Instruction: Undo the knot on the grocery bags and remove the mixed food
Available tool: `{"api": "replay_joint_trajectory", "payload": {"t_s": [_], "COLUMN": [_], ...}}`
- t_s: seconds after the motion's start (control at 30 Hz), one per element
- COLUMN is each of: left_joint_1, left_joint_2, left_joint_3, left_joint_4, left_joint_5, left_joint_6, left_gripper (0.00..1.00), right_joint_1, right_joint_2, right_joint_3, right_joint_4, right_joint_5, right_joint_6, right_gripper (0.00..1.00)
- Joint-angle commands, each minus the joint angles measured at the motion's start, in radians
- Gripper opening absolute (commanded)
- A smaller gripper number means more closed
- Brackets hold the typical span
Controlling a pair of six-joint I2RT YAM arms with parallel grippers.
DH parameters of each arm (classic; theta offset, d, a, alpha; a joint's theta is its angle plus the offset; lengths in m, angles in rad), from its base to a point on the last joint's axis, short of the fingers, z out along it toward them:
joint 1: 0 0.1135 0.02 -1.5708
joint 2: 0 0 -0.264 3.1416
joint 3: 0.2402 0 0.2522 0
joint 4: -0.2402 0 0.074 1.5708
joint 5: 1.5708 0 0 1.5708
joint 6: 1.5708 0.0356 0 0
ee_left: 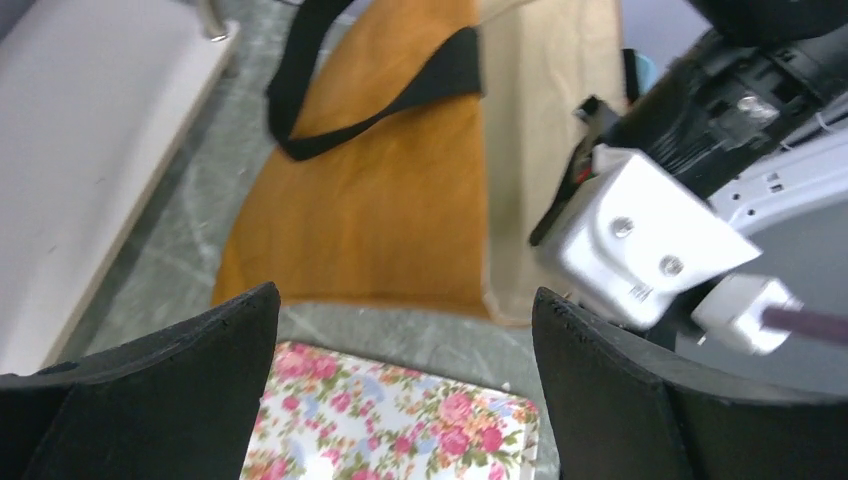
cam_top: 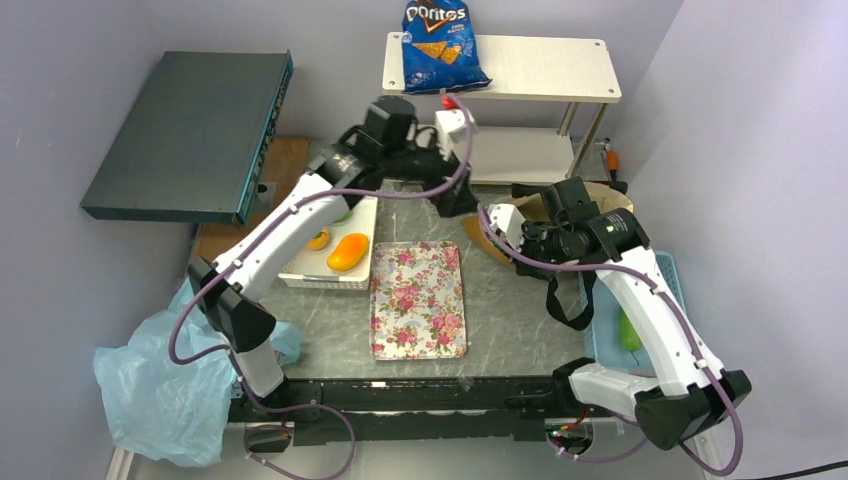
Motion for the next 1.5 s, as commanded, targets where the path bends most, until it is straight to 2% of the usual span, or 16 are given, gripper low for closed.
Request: {"api": "replay_joint_trajectory", "payload": {"t_s": [0.0, 0.1, 0.27, 0.33, 0.43, 0.5, 0.57, 0.6, 0.7, 0.87, 1.0, 1.13, 1.17, 1.23, 1.33, 1.47], "left_joint_1": [-0.102, -0.122, -0.155, -0.158, -0.154, -0.157, -0.156, -0.155, -0.155, -0.156, -0.158, -0.163, -0.165, -0.168, -0.170, -0.169], "left_joint_2": [0.037, 0.090, 0.136, 0.139, 0.097, 0.096, 0.129, 0.145, 0.130, 0.110, 0.081, 0.069, 0.067, 0.063, 0.057, 0.042], "left_joint_3": [0.090, 0.116, 0.130, 0.131, 0.056, 0.058, 0.113, 0.134, 0.094, 0.041, -0.017, -0.035, -0.037, -0.039, -0.050, -0.060], "left_joint_4": [0.034, 0.030, -0.023, -0.036, 0.047, 0.046, -0.019, -0.047, -0.047, -0.059, -0.047, -0.047, -0.045, -0.045, -0.050, -0.057], "left_joint_5": [-0.059, -0.119, -0.166, -0.151, -0.104, -0.113, -0.132, -0.141, -0.173, -0.152, -0.115, -0.110, -0.108, -0.106, -0.108, -0.110], "left_joint_6": [0.019, -0.010, 0.034, 0.021, 0.012, 0.016, 0.021, 0.026, 0.030, 0.041, 0.038, 0.041, 0.043, 0.052, 0.062, 0.070], "left_gripper": [0.96, 0.94, 0.89, 0.87, 0.87, 0.84, 0.74, 0.66, 0.57, 0.53, 0.53, 0.52, 0.52, 0.52, 0.52, 0.52], "right_joint_1": [0.004, 0.007, 0.006, 0.006, 0.006, 0.006, 0.006, 0.006, 0.005, 0.004, 0.003, 0.004, 0.003, 0.004, 0.004, 0.004], "right_joint_2": [-0.078, -0.130, -0.182, -0.189, -0.193, -0.195, -0.204, -0.210, -0.211, -0.191, -0.183, -0.191, -0.204, -0.235, -0.260, -0.251], "right_joint_3": [-0.011, -0.025, -0.057, -0.064, -0.065, -0.057, -0.036, -0.022, 0.036, 0.186, 0.284, 0.226, 0.195, 0.153, 0.119, 0.108], "right_joint_4": [-0.014, -0.018, -0.029, -0.026, -0.029, -0.039, -0.030, -0.027, -0.008, -0.001, 0.024, 0.059, 0.084, 0.144, 0.232, 0.293], "right_joint_5": [0.016, 0.026, 0.043, 0.042, 0.034, 0.018, 0.010, 0.004, 0.009, 0.050, 0.134, 0.305, 0.347, 0.428, 0.521, 0.582], "right_joint_6": [-0.051, -0.057, -0.045, -0.035, -0.016, -0.006, 0.030, 0.046, 0.127, 0.244, 0.302, 0.277, 0.271, 0.261, 0.245, 0.219], "right_gripper": [0.00, 0.00, 0.08, 0.09, 0.13, 0.28, 0.50, 0.57, 0.70, 0.71, 0.65, 0.52, 0.52, 0.56, 0.69, 0.71]}}
